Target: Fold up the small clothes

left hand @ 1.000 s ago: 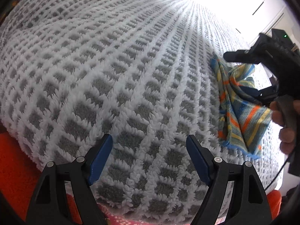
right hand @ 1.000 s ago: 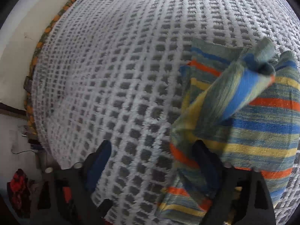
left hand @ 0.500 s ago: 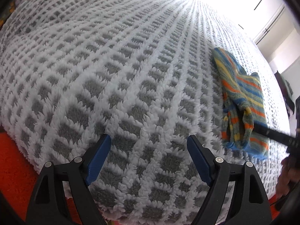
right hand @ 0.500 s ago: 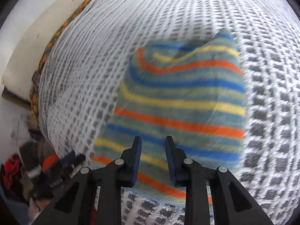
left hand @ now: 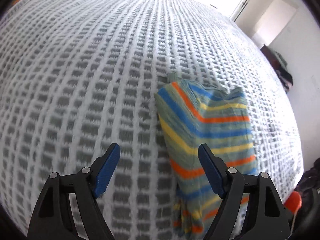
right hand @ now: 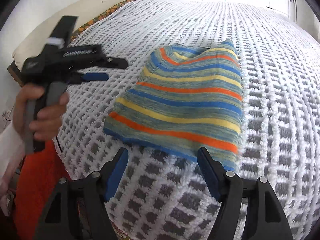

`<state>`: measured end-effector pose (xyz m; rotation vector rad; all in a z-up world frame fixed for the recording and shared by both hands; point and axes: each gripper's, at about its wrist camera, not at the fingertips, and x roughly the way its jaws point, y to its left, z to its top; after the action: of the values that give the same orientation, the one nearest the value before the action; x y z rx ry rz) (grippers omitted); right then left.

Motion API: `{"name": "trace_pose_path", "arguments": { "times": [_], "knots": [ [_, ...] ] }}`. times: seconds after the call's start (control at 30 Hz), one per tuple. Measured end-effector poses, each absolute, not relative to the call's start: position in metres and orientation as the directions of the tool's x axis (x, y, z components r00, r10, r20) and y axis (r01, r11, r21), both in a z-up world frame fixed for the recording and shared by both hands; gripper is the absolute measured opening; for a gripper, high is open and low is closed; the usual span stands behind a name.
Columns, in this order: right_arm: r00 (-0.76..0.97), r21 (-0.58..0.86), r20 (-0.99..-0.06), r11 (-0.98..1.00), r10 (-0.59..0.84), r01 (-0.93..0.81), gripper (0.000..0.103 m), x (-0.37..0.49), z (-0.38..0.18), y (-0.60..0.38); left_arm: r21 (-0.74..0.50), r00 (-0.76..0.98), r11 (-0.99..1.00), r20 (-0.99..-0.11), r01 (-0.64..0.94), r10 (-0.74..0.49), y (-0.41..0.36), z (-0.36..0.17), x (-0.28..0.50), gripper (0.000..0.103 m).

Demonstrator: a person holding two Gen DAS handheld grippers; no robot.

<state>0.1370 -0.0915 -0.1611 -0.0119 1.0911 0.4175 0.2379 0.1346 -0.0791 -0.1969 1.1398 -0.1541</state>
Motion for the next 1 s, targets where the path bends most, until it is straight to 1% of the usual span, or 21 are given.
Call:
{"name": "trace_pose_path", "arguments": {
  "times": [0.03,0.07,0.1,0.13,0.23,0.27,0.33,0.4,0.47,0.5,0.53,0.6,0.67,0.73,0.77,0.83,0.87,0.9,0.93,0.97,1.0],
  "knots": [
    [0.391,0.199,-0.861,0.924,0.324,-0.328,0.071,0.134,-0.163,-0.096,-0.216,0.389,0.976,-0.897,0.025,-0.209,0.128,-0.085,0.252,0.063],
    [0.392,0.202,-0.862,0.927,0.322,-0.317,0.071,0.132,-0.164,-0.102,-0.221,0.36,0.975,-0.907,0.033,-0.218,0.122,-0.091,0.265,0.044],
    [0.391,0.205,-0.864,0.93,0.318,-0.304,0.071,0.134,-0.167,-0.103,-0.245,0.326,0.968,-0.912,0.048,-0.247,0.116,-0.095,0.276,0.003],
    [0.39,0.208,-0.866,0.934,0.315,-0.291,0.071,0.133,-0.167,-0.111,-0.26,0.321,0.964,-0.909,0.06,-0.265,0.109,-0.094,0.283,0.001],
    [0.399,0.214,-0.865,0.943,0.304,-0.255,0.071,0.134,-0.17,-0.127,-0.278,0.381,0.956,-0.877,0.092,-0.292,0.102,-0.082,0.29,0.001],
    [0.405,0.215,-0.863,0.946,0.301,-0.244,0.071,0.135,-0.17,-0.132,-0.266,0.386,0.961,-0.881,0.078,-0.275,0.104,-0.084,0.291,0.001],
    [0.413,0.228,-0.858,0.947,0.306,-0.228,0.071,0.137,-0.169,-0.138,-0.183,0.357,0.983,-0.917,0.024,-0.179,0.112,-0.101,0.295,0.006],
    [0.412,0.237,-0.857,0.947,0.309,-0.217,0.071,0.14,-0.17,-0.141,-0.123,0.313,0.992,-0.943,-0.014,-0.112,0.122,-0.113,0.291,0.007],
    [0.414,0.238,-0.857,0.949,0.306,-0.207,0.071,0.141,-0.17,-0.144,-0.169,0.322,0.985,-0.935,-0.03,-0.151,0.134,-0.107,0.275,0.022],
    [0.421,0.241,-0.854,0.949,0.306,-0.203,0.071,0.141,-0.168,-0.147,-0.193,0.344,0.981,-0.923,-0.034,-0.17,0.139,-0.099,0.264,0.041],
    [0.432,0.241,-0.849,0.95,0.305,-0.198,0.071,0.141,-0.165,-0.15,-0.197,0.376,0.98,-0.911,-0.039,-0.168,0.143,-0.088,0.25,0.051],
    [0.463,0.237,-0.833,0.951,0.303,-0.196,0.071,0.141,-0.153,-0.156,-0.198,0.423,0.98,-0.891,-0.031,-0.166,0.144,-0.069,0.22,0.051],
    [0.504,0.231,-0.804,0.946,0.316,-0.226,0.07,0.142,-0.138,-0.153,-0.22,0.444,0.975,-0.875,-0.006,-0.195,0.135,-0.055,0.183,0.044],
    [0.516,0.231,-0.783,0.933,0.347,-0.277,0.066,0.146,-0.128,-0.145,-0.241,0.466,0.97,-0.855,0.028,-0.226,0.12,-0.049,0.148,0.037],
    [0.506,0.236,-0.782,0.925,0.363,-0.299,0.062,0.148,-0.128,-0.142,-0.233,0.462,0.971,-0.857,0.048,-0.229,0.109,-0.052,0.135,0.034],
    [0.459,0.26,-0.802,0.915,0.382,-0.308,0.061,0.155,-0.141,-0.137,-0.147,0.418,0.985,-0.892,0.091,-0.172,0.086,-0.071,0.13,0.016],
    [0.411,0.264,-0.833,0.919,0.371,-0.295,0.061,0.16,-0.156,-0.137,-0.088,0.377,0.99,-0.918,0.108,-0.123,0.078,-0.089,0.13,0.013],
    [0.34,0.26,-0.875,0.926,0.345,-0.273,0.054,0.165,-0.176,-0.137,-0.052,0.341,0.993,-0.936,0.107,-0.086,0.074,-0.105,0.13,0.012],
    [0.305,0.255,-0.896,0.935,0.324,-0.247,0.05,0.167,-0.189,-0.14,-0.039,0.333,0.995,-0.941,0.089,-0.067,0.08,-0.108,0.132,0.015],
    [0.33,0.254,-0.888,0.94,0.321,-0.229,0.048,0.165,-0.186,-0.143,-0.042,0.35,0.997,-0.935,0.063,-0.062,0.084,-0.103,0.129,0.018],
    [0.353,0.268,-0.874,0.938,0.334,-0.221,0.049,0.163,-0.176,-0.145,-0.059,0.378,0.998,-0.923,0.031,-0.067,0.09,-0.09,0.123,0.029]
  ]
}}
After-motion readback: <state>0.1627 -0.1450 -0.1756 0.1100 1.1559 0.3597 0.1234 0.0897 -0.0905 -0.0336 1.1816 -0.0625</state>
